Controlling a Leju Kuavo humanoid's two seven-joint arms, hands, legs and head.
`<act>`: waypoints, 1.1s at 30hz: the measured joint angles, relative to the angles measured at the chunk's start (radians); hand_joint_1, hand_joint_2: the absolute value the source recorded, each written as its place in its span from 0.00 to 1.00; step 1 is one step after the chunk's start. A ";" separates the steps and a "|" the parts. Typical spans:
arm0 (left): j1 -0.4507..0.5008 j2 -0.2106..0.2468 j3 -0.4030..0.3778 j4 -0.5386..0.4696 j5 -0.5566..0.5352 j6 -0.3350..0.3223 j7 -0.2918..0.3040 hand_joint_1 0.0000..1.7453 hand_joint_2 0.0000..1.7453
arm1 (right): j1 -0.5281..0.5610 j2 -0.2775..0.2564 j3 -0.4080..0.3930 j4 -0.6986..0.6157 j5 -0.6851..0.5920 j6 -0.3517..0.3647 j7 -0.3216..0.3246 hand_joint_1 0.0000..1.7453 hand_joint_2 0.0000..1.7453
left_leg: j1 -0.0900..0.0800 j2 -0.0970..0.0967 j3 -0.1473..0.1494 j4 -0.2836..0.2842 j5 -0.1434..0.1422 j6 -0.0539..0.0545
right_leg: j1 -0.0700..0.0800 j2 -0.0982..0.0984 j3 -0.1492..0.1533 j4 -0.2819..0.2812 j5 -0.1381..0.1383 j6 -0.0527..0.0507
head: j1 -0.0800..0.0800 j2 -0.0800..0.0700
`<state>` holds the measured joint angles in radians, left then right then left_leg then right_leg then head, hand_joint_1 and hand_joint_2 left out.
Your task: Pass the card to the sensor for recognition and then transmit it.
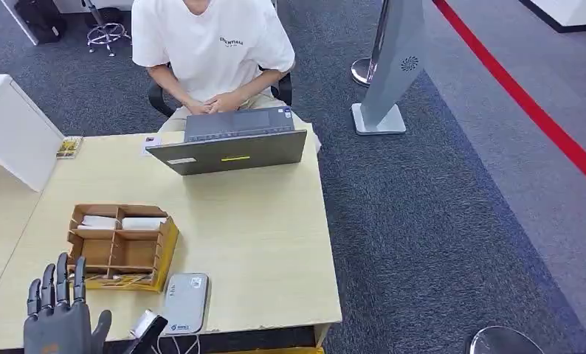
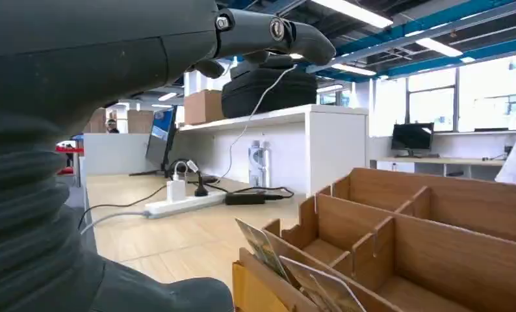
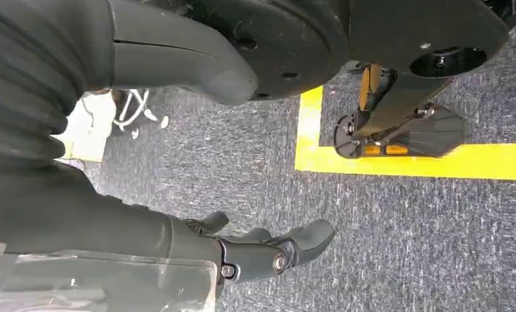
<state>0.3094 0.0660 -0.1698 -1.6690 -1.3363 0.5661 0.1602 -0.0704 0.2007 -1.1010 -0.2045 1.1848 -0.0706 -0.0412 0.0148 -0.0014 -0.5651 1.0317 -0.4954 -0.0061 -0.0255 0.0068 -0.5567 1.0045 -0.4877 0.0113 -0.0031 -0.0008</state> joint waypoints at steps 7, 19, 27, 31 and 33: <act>-0.048 -0.021 0.013 0.078 -0.002 0.011 -0.003 0.00 1.00 | -0.001 0.000 0.015 0.000 0.017 0.000 0.000 0.00 1.00 | 0.000 0.000 0.000 0.000 0.000 0.000 | 0.000 0.000 0.000 0.000 0.000 0.000 | 0.000 0.000; -0.121 -0.047 0.013 0.181 -0.006 0.030 -0.020 0.00 1.00 | -0.004 0.000 0.035 0.000 0.033 0.006 0.001 0.00 1.00 | 0.000 0.000 0.000 0.000 0.000 0.000 | 0.000 0.000 0.000 0.000 0.000 0.000 | 0.000 0.000; -0.148 -0.050 0.015 0.220 -0.002 0.030 -0.020 0.00 1.00 | -0.005 0.000 0.040 -0.001 0.046 0.013 0.003 0.00 1.00 | 0.000 0.000 0.000 0.000 0.000 0.000 | 0.000 0.000 0.000 0.000 0.000 0.000 | 0.000 0.000; -0.172 -0.050 0.019 0.249 -0.001 0.031 -0.020 0.00 1.00 | -0.006 0.000 0.047 -0.001 0.051 0.014 0.003 0.00 1.00 | 0.000 0.000 0.000 0.000 0.000 0.000 | 0.000 0.000 0.000 0.000 0.000 0.000 | 0.000 0.000; -0.177 -0.050 0.022 0.257 -0.001 0.031 -0.020 0.00 1.00 | -0.006 0.000 0.050 -0.001 0.051 0.014 0.003 0.00 1.00 | 0.000 0.000 0.000 0.000 0.000 0.000 | 0.000 0.000 0.000 0.000 0.000 0.000 | 0.000 0.000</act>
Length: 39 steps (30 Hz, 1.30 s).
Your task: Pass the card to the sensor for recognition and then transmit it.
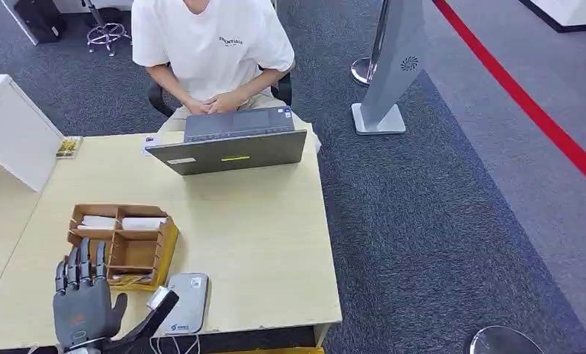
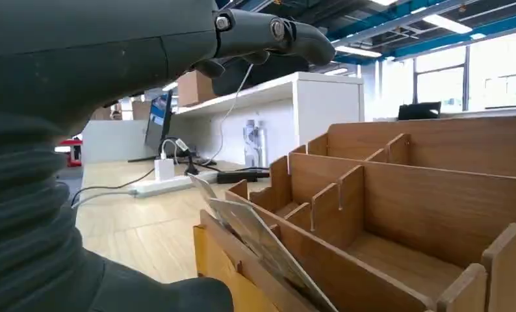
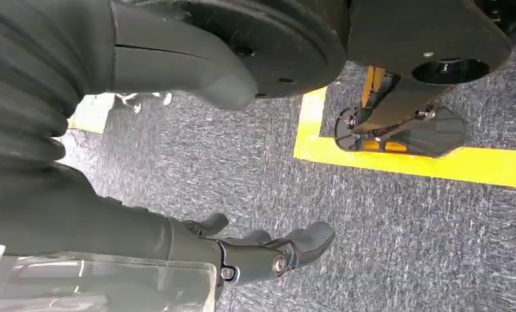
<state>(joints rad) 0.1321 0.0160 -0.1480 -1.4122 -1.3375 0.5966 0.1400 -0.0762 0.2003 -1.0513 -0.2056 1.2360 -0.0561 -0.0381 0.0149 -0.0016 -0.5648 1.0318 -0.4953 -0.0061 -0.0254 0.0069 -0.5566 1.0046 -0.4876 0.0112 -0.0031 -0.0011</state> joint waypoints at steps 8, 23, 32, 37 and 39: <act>-0.016 -0.001 0.003 0.023 0.000 0.000 0.000 0.00 1.00 | 0.000 0.000 0.007 0.000 0.001 0.000 0.005 0.00 1.00 | 0.000 0.000 0.000 0.000 0.000 0.000 | 0.000 0.000 0.000 0.000 0.000 0.000 | 0.000 0.000; -0.020 -0.001 0.008 0.039 0.001 0.003 0.000 0.00 1.00 | -0.001 0.000 0.010 -0.001 0.002 0.000 0.005 0.00 1.00 | 0.000 0.000 0.000 0.000 0.000 0.000 | 0.000 0.000 0.000 0.000 0.000 0.000 | 0.000 0.000; -0.020 -0.001 0.017 0.048 0.006 0.003 -0.003 0.00 1.00 | -0.001 0.000 0.014 -0.002 0.010 0.000 0.005 0.00 1.00 | 0.000 0.000 0.000 0.000 0.000 0.000 | 0.000 0.000 0.000 0.000 0.000 0.000 | 0.000 0.000; -0.023 -0.001 0.017 0.050 0.004 0.006 -0.007 0.00 1.00 | -0.001 0.000 0.014 -0.002 0.011 0.000 0.005 0.00 1.00 | 0.000 0.000 0.000 0.000 0.000 0.000 | 0.000 0.000 0.000 0.000 0.000 0.000 | 0.000 0.000; -0.024 -0.001 0.017 0.052 0.003 0.006 -0.008 0.00 1.00 | -0.001 0.000 0.014 -0.002 0.011 0.000 0.005 0.00 1.00 | 0.000 0.000 0.000 0.000 0.000 0.000 | 0.000 0.000 0.000 0.000 0.000 0.000 | 0.000 0.000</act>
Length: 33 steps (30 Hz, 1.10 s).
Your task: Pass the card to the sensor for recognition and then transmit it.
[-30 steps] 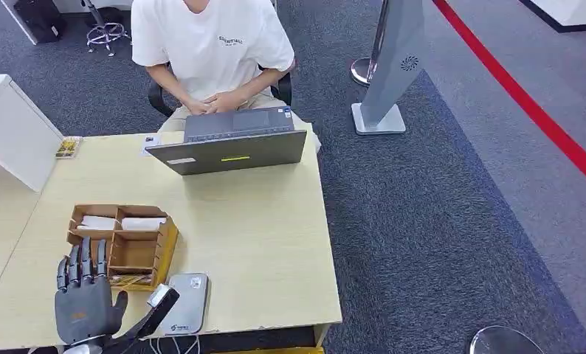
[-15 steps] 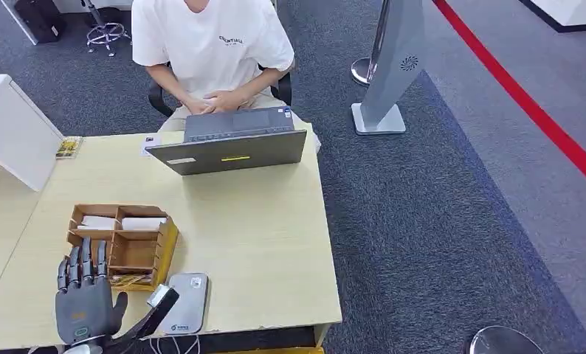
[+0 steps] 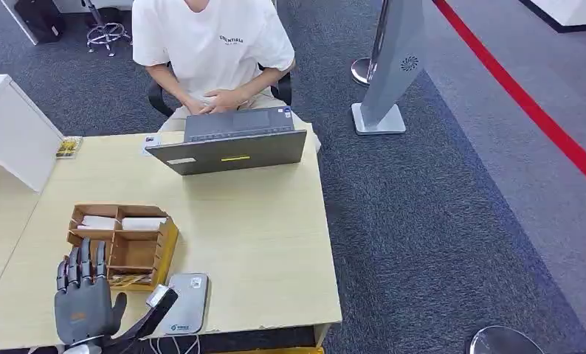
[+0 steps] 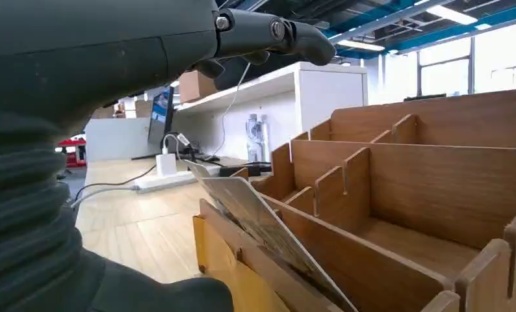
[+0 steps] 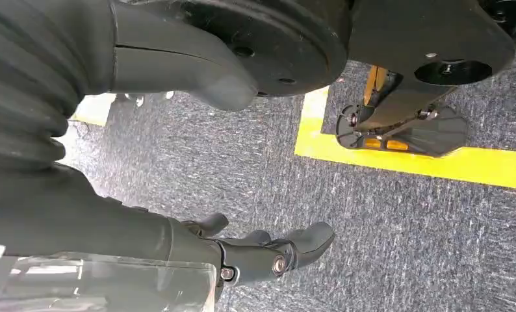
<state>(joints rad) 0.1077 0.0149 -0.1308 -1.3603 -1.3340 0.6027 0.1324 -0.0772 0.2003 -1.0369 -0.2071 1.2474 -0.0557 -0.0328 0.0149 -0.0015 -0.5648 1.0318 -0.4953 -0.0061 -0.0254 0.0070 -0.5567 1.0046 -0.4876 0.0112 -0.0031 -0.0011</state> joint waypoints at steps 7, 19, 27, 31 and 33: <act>-0.004 0.000 0.000 0.004 0.005 0.000 -0.002 0.00 1.00 | 0.000 0.000 0.000 0.000 0.000 0.000 0.000 0.00 1.00 | 0.000 0.000 0.000 0.000 0.000 0.000 | 0.000 0.000 0.000 0.000 0.000 0.000 | 0.000 0.000; -0.005 0.000 0.000 0.004 0.009 0.000 -0.003 0.00 1.00 | 0.000 0.000 0.000 0.000 0.000 0.000 0.000 0.00 1.00 | 0.000 0.000 0.000 0.000 0.000 0.000 | 0.000 0.000 0.000 0.000 0.000 0.000 | 0.000 0.000; -0.005 0.001 0.000 0.004 0.021 -0.011 -0.007 1.00 1.00 | 0.000 0.000 0.000 0.000 0.001 0.000 -0.005 0.00 1.00 | 0.000 0.000 0.000 0.000 0.000 0.000 | 0.000 0.000 0.000 0.000 0.000 0.000 | 0.000 0.000; -0.005 0.003 0.000 0.004 0.035 -0.018 -0.014 1.00 1.00 | 0.000 0.000 0.000 0.000 0.001 0.001 -0.007 0.00 1.00 | 0.000 0.000 0.000 0.000 0.000 0.000 | 0.000 0.000 0.000 0.000 0.000 0.000 | 0.000 0.000; -0.005 0.005 0.000 0.004 0.039 -0.019 -0.016 1.00 1.00 | 0.000 0.000 0.000 0.000 0.002 0.001 -0.007 0.00 1.00 | 0.000 0.000 0.000 0.000 0.000 0.000 | 0.000 0.000 0.000 0.000 0.000 0.000 | 0.000 0.000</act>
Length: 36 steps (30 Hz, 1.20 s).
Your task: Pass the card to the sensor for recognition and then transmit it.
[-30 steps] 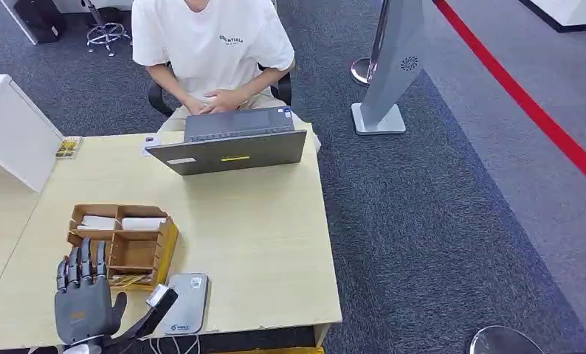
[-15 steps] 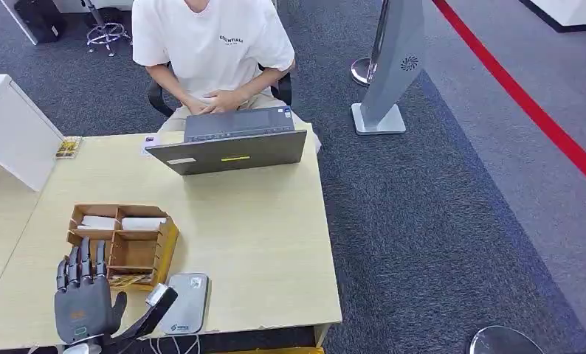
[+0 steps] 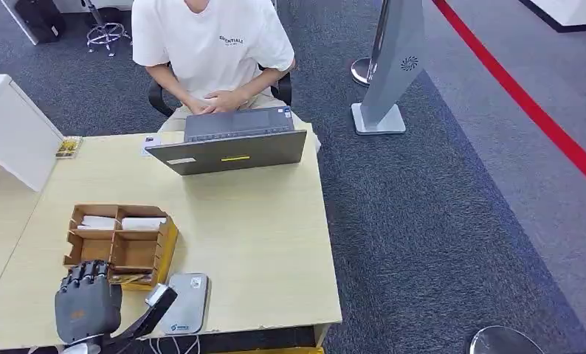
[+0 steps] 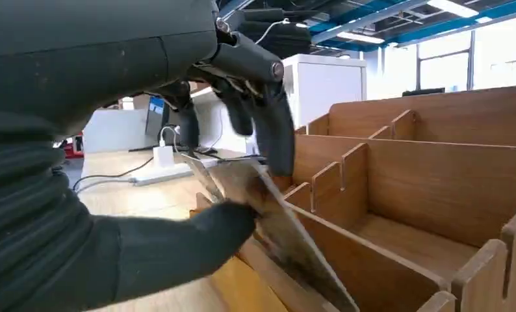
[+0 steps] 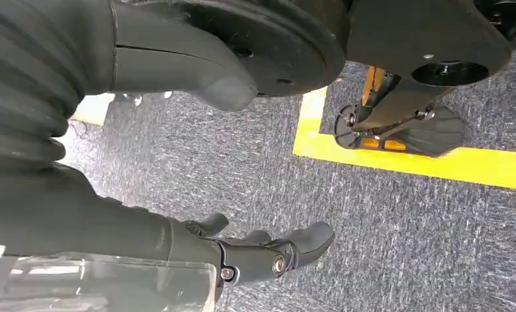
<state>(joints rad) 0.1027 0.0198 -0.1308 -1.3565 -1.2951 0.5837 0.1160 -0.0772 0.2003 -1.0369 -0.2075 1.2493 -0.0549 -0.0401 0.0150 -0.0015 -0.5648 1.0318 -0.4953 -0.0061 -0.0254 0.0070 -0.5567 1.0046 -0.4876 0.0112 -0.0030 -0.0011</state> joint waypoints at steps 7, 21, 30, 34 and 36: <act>0.000 0.006 0.000 0.000 0.016 -0.020 -0.005 1.00 1.00 | 0.000 0.000 0.000 0.000 0.001 0.000 0.000 0.00 1.00 | 0.000 0.000 0.000 0.000 0.000 0.000 | 0.000 0.000 0.000 0.000 0.000 0.000 | 0.000 0.000; 0.000 0.012 0.000 0.000 0.032 -0.028 -0.009 1.00 1.00 | 0.000 0.000 0.000 -0.001 0.002 0.000 0.000 0.00 1.00 | 0.000 0.000 0.000 0.000 0.000 0.000 | 0.000 0.000 0.000 0.000 0.000 0.000 | 0.000 0.000; 0.001 0.014 0.000 -0.022 0.026 -0.046 -0.017 1.00 1.00 | 0.000 0.000 0.000 -0.001 0.000 0.000 -0.001 0.00 1.00 | 0.000 0.000 0.000 0.000 0.000 0.000 | 0.000 0.000 0.000 0.000 0.000 0.000 | 0.000 0.000; -0.002 0.027 -0.018 -0.099 0.019 -0.181 0.005 1.00 1.00 | 0.000 0.000 0.000 -0.001 -0.008 0.000 -0.002 0.00 1.00 | 0.000 0.000 0.000 0.000 0.000 0.000 | 0.000 0.000 0.000 0.000 0.000 0.000 | 0.000 0.000; -0.011 0.045 -0.042 -0.147 0.038 -0.237 0.006 1.00 1.00 | 0.000 0.000 0.000 -0.001 -0.015 0.000 -0.004 0.00 1.00 | 0.000 0.000 0.000 0.000 0.000 0.000 | 0.000 0.000 0.000 0.000 0.000 0.000 | 0.000 0.000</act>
<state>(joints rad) 0.0913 0.0653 -0.1729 -1.5035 -1.2573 0.3463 0.1225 -0.0768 0.2003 -1.0369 -0.2087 1.2341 -0.0553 -0.0443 0.0151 -0.0015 -0.5646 1.0320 -0.4950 -0.0061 -0.0253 0.0070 -0.5569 1.0046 -0.4876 0.0112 -0.0031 -0.0011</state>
